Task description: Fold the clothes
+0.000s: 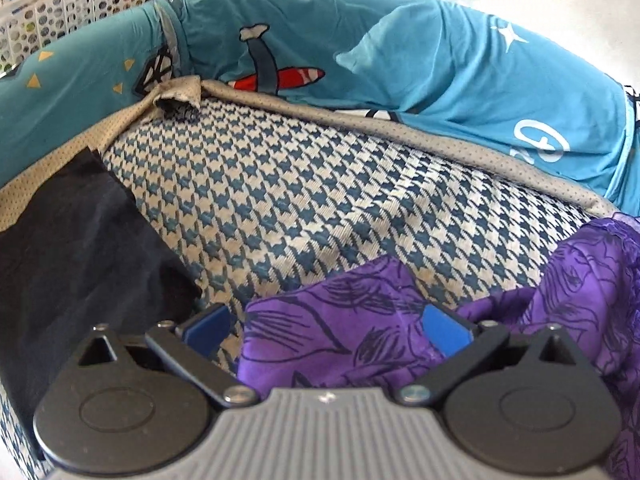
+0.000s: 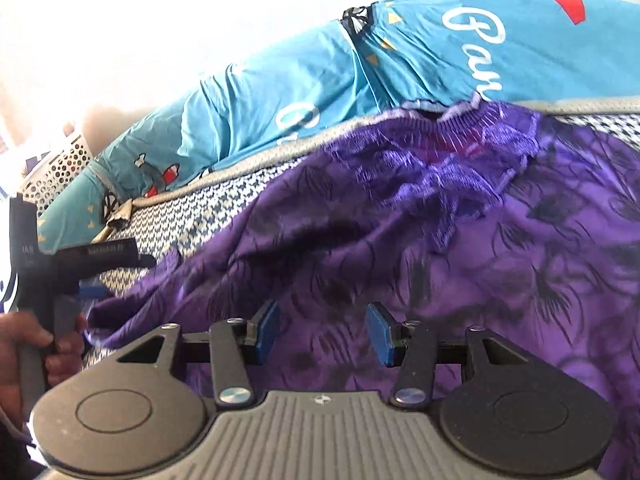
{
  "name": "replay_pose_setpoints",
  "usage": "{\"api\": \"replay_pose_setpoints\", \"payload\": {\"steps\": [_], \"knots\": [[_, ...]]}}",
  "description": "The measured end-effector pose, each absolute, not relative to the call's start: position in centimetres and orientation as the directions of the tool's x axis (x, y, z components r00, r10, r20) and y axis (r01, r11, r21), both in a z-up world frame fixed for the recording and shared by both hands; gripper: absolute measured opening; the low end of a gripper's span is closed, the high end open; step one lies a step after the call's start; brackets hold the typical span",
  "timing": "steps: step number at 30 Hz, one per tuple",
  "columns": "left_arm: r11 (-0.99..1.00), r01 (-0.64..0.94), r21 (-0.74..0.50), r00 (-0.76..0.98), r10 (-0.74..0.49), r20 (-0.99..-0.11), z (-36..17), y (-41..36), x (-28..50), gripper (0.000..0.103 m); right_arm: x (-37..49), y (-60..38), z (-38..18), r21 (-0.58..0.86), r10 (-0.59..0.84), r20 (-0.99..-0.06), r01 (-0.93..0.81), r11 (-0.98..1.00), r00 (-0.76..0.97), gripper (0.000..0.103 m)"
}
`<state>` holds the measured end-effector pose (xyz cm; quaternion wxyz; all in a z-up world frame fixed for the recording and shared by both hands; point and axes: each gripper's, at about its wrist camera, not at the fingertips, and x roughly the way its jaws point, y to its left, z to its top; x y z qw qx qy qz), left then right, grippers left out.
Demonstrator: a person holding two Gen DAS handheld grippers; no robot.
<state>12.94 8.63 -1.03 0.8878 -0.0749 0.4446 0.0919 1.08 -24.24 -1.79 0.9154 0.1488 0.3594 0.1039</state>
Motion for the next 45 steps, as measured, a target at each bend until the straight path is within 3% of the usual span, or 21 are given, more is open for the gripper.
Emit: {"api": "replay_pose_setpoints", "payload": {"steps": [11, 17, 21, 22, 24, 27, 29, 37, 45], "knots": [[0.974, -0.223, -0.030, 0.530, 0.095, -0.843, -2.9, 9.3, 13.8, 0.103, 8.6, -18.8, -1.4, 0.241, 0.279, -0.578, -0.166, 0.956, 0.767, 0.048], [0.967, -0.255, -0.019, 0.503, 0.115, -0.857, -3.1, 9.0, 13.9, 0.103, 11.5, -16.0, -2.0, 0.134, 0.243, -0.558, -0.203, 0.970, 0.793, 0.066], [0.964, -0.267, 0.012, 0.502, 0.150, -0.852, -3.0, 8.3, 13.9, 0.103, 12.9, -14.3, -3.4, 0.018, 0.177, -0.578, -0.204, 0.979, 0.796, 0.066], [0.964, -0.265, 0.023, 0.506, 0.159, -0.848, -2.9, 8.0, 13.9, 0.103, 13.1, -14.1, -3.8, -0.008, 0.164, -0.583, -0.208, 0.978, 0.796, 0.065], [0.965, -0.260, 0.041, 0.514, 0.175, -0.840, -2.7, 7.7, 13.8, 0.103, 13.4, -14.1, -4.4, -0.030, 0.149, -0.589, -0.205, 0.978, 0.795, 0.041], [0.964, -0.261, 0.051, 0.524, 0.186, -0.831, -2.4, 7.3, 13.9, 0.103, 13.6, -15.0, -4.5, 0.003, 0.136, -0.593, -0.167, 0.986, 0.794, 0.019], [0.963, -0.266, 0.048, 0.537, 0.189, -0.822, -2.0, 7.2, 14.0, 0.103, 13.4, -15.8, -4.1, 0.052, 0.149, -0.577, -0.146, 0.988, 0.803, 0.014], [0.975, -0.224, -0.006, 0.620, 0.137, -0.772, 0.2, 4.7, 14.0, 0.103, 9.3, -18.5, -2.3, 0.147, 0.119, -0.492, -0.053, 0.988, 0.862, 0.011], [0.995, -0.093, -0.038, 0.671, 0.035, -0.741, 0.4, 0.8, 13.8, 0.103, 5.4, -21.5, -3.6, 0.180, 0.075, -0.552, 0.030, 0.983, 0.831, 0.011]]}}
